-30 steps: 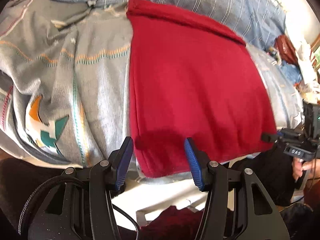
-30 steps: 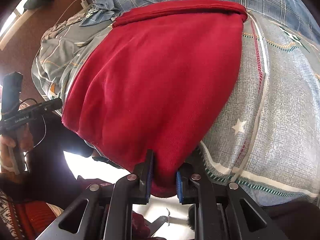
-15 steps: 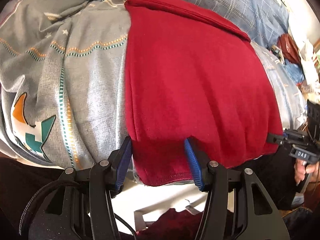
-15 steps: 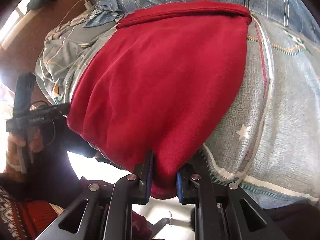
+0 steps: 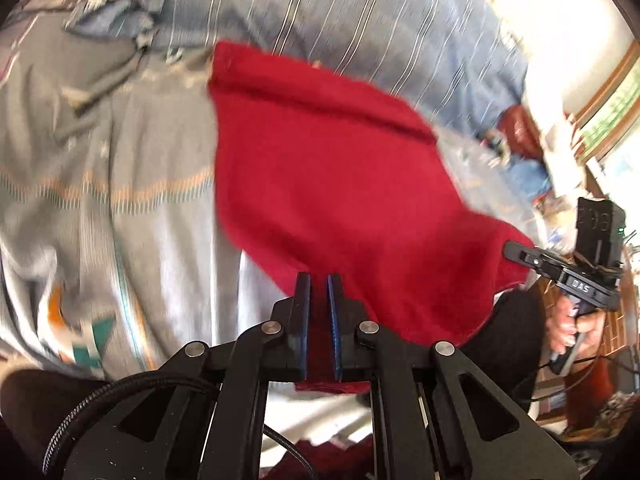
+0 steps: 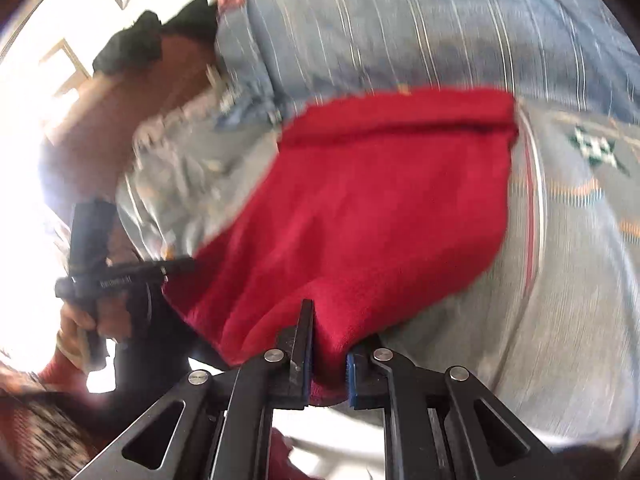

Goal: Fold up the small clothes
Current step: 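Close both tools on the sweater end edge and lift it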

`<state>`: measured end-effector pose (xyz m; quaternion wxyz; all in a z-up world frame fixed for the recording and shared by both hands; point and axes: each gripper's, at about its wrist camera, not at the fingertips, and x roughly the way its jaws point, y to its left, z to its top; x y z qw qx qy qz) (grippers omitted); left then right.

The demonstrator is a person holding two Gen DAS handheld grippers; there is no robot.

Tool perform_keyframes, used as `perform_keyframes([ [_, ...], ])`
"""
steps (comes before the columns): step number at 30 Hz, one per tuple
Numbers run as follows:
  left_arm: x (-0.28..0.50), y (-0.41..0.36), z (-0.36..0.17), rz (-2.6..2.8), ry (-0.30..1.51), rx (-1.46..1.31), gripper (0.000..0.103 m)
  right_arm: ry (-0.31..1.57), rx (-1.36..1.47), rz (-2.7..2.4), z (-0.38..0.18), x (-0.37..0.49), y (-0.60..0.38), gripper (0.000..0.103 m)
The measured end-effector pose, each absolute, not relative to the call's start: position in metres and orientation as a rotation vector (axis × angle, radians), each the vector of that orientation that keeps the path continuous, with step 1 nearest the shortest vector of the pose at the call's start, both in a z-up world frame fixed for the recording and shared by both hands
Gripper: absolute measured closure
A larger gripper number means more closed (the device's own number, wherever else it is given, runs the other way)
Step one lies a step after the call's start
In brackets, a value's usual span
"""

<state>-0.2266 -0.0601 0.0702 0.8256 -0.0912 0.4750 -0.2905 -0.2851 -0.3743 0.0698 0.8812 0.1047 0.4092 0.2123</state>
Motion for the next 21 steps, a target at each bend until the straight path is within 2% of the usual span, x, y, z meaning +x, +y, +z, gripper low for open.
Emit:
perform_keyframes([
  [1, -0.221, -0.061, 0.075, -0.617, 0.991, -0.193, 0.099, 0.822, 0.226, 0.441, 0.078, -0.280, -0.376, 0.092],
  [6, -0.193, -0.065, 0.088, -0.582, 0.947, -0.180, 0.099, 0.721, 0.230, 0.391, 0.104, -0.254, -0.380, 0.092],
  [14, -0.196, -0.051, 0.077, -0.590, 1.034, -0.228, 0.097, 0.704, 0.198, 0.384, 0.113, -0.233, -0.374, 0.092],
  [15, -0.196, -0.050, 0.073, -0.581, 1.060, -0.237, 0.095, 0.707, 0.204, 0.383, 0.112, -0.233, -0.375, 0.092],
  [17, -0.200, -0.044, 0.060, -0.565, 1.119, -0.277, 0.071, 0.706, 0.227, 0.376, 0.111, -0.229, -0.379, 0.092],
  [19, -0.205, -0.040, 0.051, -0.570, 1.152, -0.319, 0.055, 0.698, 0.247, 0.371, 0.112, -0.227, -0.382, 0.092],
  [21, -0.210, -0.037, 0.043, -0.564, 1.183, -0.356, 0.050, 0.690, 0.252, 0.366, 0.113, -0.227, -0.385, 0.092],
])
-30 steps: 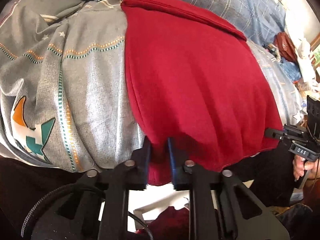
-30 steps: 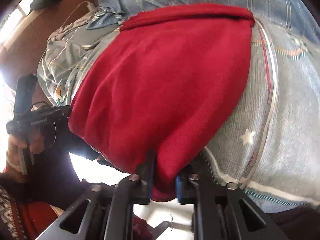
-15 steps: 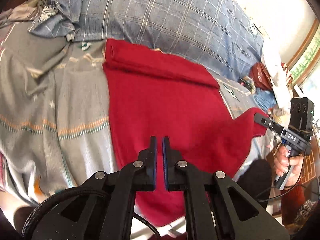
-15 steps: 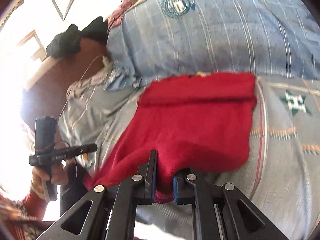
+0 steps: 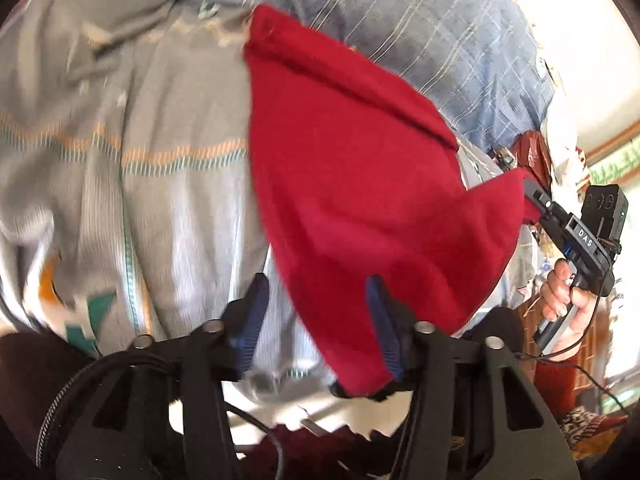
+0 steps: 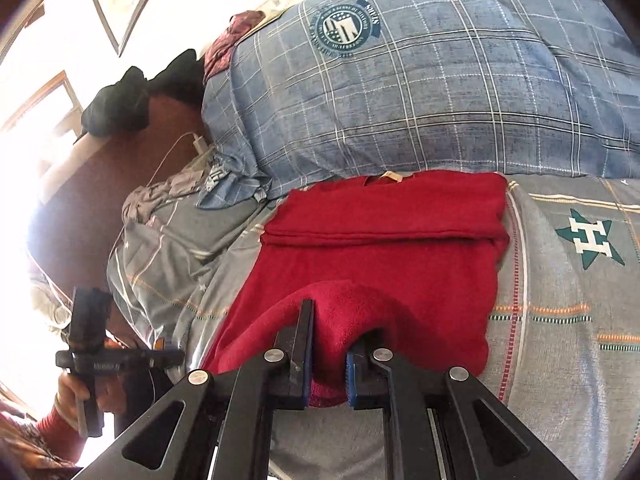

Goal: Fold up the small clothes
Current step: 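Close both tools on the sweater end edge and lift it, then fold the lifted sweater end over toward the collar with both tools, release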

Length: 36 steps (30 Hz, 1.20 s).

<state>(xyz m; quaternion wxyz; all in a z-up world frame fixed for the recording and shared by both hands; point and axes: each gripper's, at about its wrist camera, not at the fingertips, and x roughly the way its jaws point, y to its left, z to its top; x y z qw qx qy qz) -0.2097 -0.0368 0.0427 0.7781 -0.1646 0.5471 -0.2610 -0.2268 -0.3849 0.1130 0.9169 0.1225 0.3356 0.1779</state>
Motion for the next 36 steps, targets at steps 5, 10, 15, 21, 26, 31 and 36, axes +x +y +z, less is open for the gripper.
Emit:
perform_keyframes([
  [5, -0.213, -0.031, 0.021, -0.585, 1.225, -0.546, 0.040, 0.686, 0.243, 0.365, 0.115, -0.223, -0.383, 0.092],
  [10, -0.219, -0.047, 0.009, -0.611, 1.247, -0.592, 0.040, 0.692, 0.254, 0.362, 0.112, -0.218, -0.385, 0.092],
  [15, -0.219, -0.065, 0.008, -0.633, 1.239, -0.579, 0.042, 0.700, 0.259, 0.361, 0.109, -0.217, -0.388, 0.092],
  [21, -0.213, -0.078, 0.040, -0.671, 1.150, -0.401, 0.094, 0.703, 0.258, 0.353, 0.109, -0.219, -0.392, 0.092],
  [26, -0.185, -0.069, 0.075, -0.670, 1.030, -0.414, 0.096, 0.678, 0.268, 0.327, 0.118, -0.211, -0.401, 0.092],
  [31, -0.145, -0.056, 0.103, -0.594, 0.894, -0.396, 0.096, 0.627, 0.266, 0.255, 0.128, -0.192, -0.406, 0.092],
  [36, -0.094, -0.050, 0.119, -0.520, 0.817, -0.383, 0.097, 0.605, 0.203, 0.186, 0.135, -0.157, -0.403, 0.092],
])
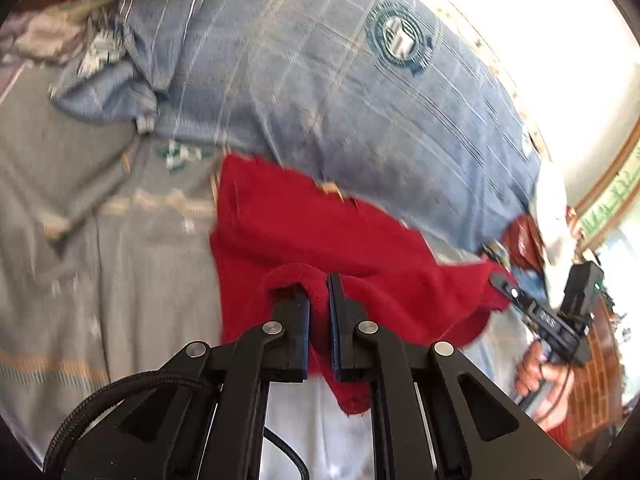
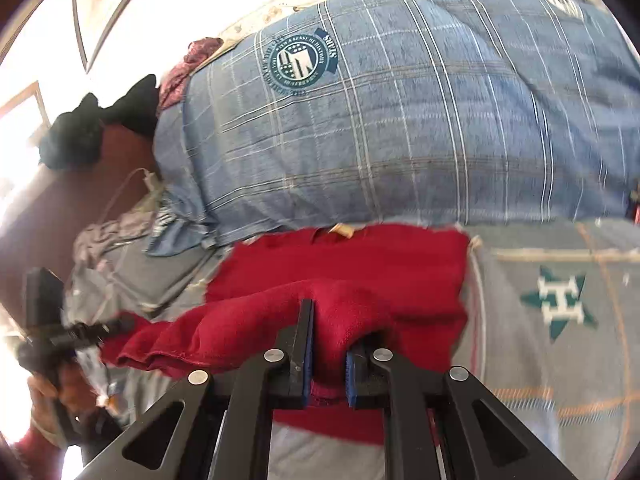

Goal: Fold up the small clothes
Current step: 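Fold the lifted sweater end over toward the collar with both tools, release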

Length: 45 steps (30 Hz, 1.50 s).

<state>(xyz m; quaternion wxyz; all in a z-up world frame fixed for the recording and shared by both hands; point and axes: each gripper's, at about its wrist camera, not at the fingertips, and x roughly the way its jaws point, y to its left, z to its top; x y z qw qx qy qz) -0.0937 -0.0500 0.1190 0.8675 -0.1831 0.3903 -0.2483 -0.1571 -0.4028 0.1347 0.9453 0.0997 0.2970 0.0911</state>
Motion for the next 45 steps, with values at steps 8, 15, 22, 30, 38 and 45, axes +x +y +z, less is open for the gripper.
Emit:
perform_keyframes([
  [8, -0.012, -0.081, 0.113, -0.446, 0.805, -0.351, 0.097, 0.583, 0.173, 0.130, 0.139, -0.097, -0.408, 0.092],
  [15, 0.058, -0.095, 0.089, -0.377, 0.852, -0.331, 0.097, 0.658, 0.198, 0.062, 0.117, -0.026, -0.434, 0.092],
  [22, 0.099, -0.109, 0.053, -0.327, 0.917, -0.291, 0.096, 0.781, 0.360, 0.025, 0.069, 0.032, -0.468, 0.091],
  [30, 0.093, -0.111, 0.073, -0.462, 0.906, -0.268, 0.051, 0.743, 0.428, 0.067, 0.085, 0.017, -0.490, 0.047],
  [38, 0.083, -0.125, 0.092, -0.430, 0.834, -0.202, 0.034, 0.666, 0.267, 0.109, 0.112, -0.018, -0.468, 0.058],
  [45, 0.112, -0.144, 0.060, -0.322, 0.910, -0.139, 0.034, 0.785, 0.130, 0.055, 0.085, 0.040, -0.439, 0.061],
])
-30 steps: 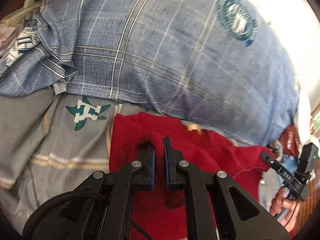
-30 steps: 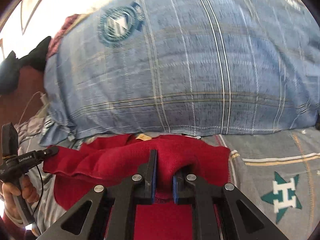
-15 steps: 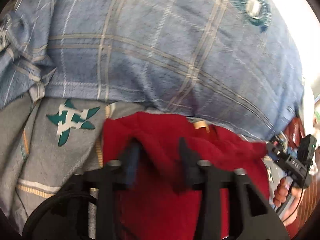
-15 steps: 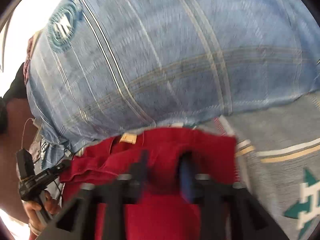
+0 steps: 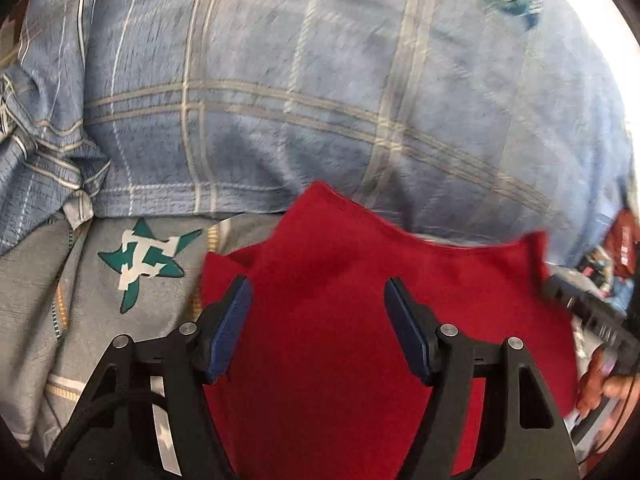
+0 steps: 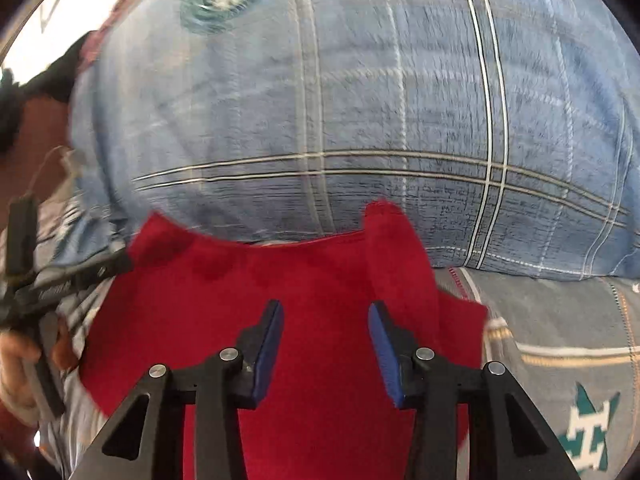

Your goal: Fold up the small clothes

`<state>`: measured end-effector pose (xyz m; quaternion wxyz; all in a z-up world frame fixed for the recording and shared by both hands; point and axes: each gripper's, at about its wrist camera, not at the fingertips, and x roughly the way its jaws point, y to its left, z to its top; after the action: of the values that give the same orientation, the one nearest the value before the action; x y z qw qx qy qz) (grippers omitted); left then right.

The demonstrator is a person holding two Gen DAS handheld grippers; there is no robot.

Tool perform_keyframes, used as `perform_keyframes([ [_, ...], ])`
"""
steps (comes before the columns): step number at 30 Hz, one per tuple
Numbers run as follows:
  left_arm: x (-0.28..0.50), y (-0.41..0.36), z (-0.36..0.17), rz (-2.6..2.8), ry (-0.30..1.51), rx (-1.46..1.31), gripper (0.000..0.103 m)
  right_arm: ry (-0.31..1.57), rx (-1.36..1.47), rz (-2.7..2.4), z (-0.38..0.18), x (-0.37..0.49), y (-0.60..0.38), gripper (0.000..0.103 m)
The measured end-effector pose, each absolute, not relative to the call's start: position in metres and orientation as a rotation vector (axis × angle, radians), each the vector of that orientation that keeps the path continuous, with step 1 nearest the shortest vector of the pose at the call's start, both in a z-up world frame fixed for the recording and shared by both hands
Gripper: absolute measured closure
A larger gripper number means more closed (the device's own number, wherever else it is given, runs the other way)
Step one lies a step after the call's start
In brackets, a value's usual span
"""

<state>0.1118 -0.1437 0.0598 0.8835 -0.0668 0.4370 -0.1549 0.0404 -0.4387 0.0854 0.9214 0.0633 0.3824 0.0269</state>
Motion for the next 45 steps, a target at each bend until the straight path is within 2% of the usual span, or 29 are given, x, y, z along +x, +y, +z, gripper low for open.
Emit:
perform_keyframes([
  [3, 0.125, -0.141, 0.041, -0.272, 0.963, -0.134, 0.034, 0.803, 0.226, -0.078, 0.076, 0.069, -0.472, 0.060],
  [7, 0.127, -0.141, 0.028, -0.264, 0.972, -0.111, 0.034, 0.949, 0.394, -0.167, 0.038, 0.097, -0.518, 0.059],
  [9, 0.126, -0.140, 0.029, -0.267, 0.963, -0.109, 0.034, 0.907, 0.422, -0.155, 0.040, 0.091, -0.523, 0.059],
  [20, 0.067, -0.118, 0.075, -0.244, 0.867, -0.026, 0.034, 0.767, 0.151, -0.077, 0.100, 0.000, -0.477, 0.058],
  [28, 0.020, -0.116, 0.097, -0.222, 0.780, 0.045, 0.034, 0.898, 0.075, -0.047, 0.054, -0.019, -0.445, 0.058],
  [37, -0.003, -0.114, 0.096, -0.198, 0.751, 0.066, 0.034, 0.839, 0.095, -0.005, 0.082, -0.032, -0.412, 0.058],
  [45, -0.014, -0.100, 0.085, -0.149, 0.766, 0.037, 0.034, 0.847, 0.114, 0.073, 0.082, -0.015, -0.373, 0.055],
])
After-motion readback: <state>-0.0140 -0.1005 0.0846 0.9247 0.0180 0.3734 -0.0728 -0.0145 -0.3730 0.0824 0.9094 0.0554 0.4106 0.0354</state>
